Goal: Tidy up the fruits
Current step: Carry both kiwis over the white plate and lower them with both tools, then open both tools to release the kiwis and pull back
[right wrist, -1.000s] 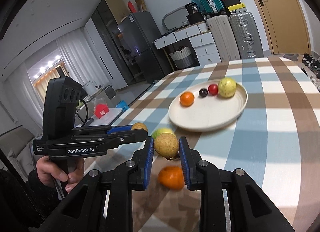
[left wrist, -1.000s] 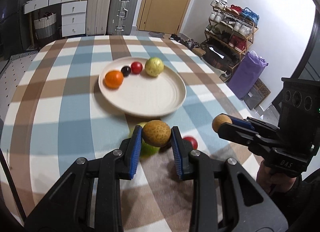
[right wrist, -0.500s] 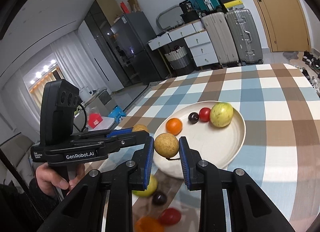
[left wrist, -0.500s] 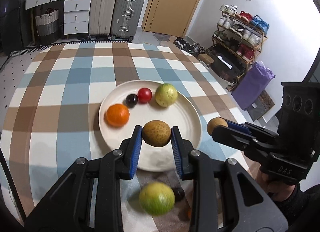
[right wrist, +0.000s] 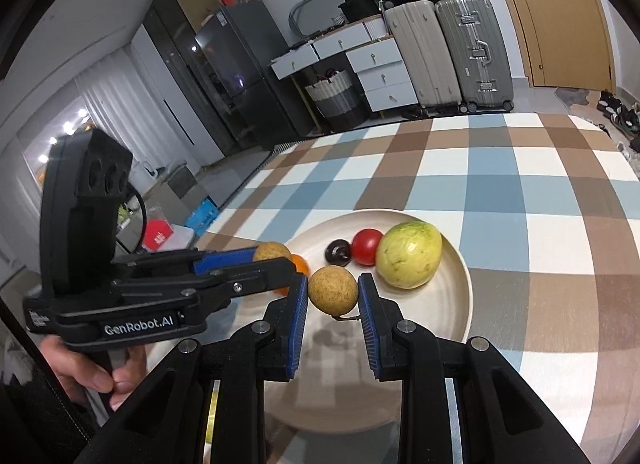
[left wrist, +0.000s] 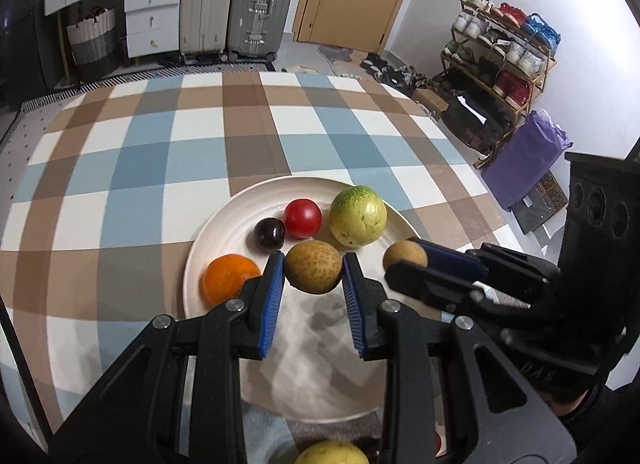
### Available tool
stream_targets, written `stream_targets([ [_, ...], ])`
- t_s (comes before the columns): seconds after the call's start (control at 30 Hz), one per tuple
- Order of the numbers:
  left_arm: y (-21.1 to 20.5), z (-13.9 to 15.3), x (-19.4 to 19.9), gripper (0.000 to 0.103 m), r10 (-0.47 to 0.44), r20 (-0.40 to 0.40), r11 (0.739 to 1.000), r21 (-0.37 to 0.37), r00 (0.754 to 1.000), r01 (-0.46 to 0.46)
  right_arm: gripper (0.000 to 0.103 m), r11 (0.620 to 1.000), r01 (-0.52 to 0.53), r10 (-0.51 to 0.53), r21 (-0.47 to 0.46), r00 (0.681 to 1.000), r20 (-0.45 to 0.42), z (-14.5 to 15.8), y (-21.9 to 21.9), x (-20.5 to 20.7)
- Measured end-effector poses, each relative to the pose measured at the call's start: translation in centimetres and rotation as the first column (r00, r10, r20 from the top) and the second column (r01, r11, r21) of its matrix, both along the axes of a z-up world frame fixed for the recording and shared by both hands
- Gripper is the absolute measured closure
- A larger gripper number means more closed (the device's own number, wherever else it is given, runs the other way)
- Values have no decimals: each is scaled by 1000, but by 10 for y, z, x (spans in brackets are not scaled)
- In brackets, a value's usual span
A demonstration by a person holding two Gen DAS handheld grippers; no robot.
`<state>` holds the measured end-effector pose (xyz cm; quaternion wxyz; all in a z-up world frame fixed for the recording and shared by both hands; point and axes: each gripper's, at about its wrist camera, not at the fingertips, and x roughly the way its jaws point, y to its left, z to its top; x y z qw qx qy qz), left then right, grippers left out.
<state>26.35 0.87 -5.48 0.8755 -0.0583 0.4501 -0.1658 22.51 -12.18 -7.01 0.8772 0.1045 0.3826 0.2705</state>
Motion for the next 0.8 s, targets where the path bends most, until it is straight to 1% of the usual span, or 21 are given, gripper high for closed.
stream_targets([
  [0.17, -1, -11, 16, 77, 8, -40, 1000, -7, 999, -8, 77, 999, -13, 14, -52, 1000, 13, -6, 6, 2],
  [0.33, -6, -19, 25, 77, -8, -68, 1000, -18, 998, 7, 77, 997, -19, 18, -71, 1000, -8, -14, 11, 6],
  [0.43, -9, -20, 29, 77, -17, -66, 1000, -21, 998, 15, 77, 996, -25, 25, -89, 1000, -6, -16, 15, 7],
  [0.53, -7, -19, 33, 76, -8, -68, 1000, -27, 998, 7, 77, 996, -27, 26, -84, 1000, -9, -17, 18, 8],
  [0.57, -7, -19, 34, 76, -9, -72, 999, -36, 997, 7, 72, 996, -21, 20, -85, 1000, -17, -17, 19, 8],
  [0.6, -6, -18, 34, 76, -6, -74, 999, -42, 997, 3, 64, 997, -10, 9, -78, 1000, -18, -16, 18, 8],
  [0.67, -4, -15, 32, 74, -9, -71, 999, -53, 997, 5, 59, 998, 2, -3, -68, 1000, -7, -14, 15, 5],
  [0.8, 0, -5, 20, 74, 5, -51, 999, -45, 999, -7, 58, 998, 21, -20, -52, 1000, 6, -8, 7, -6],
])
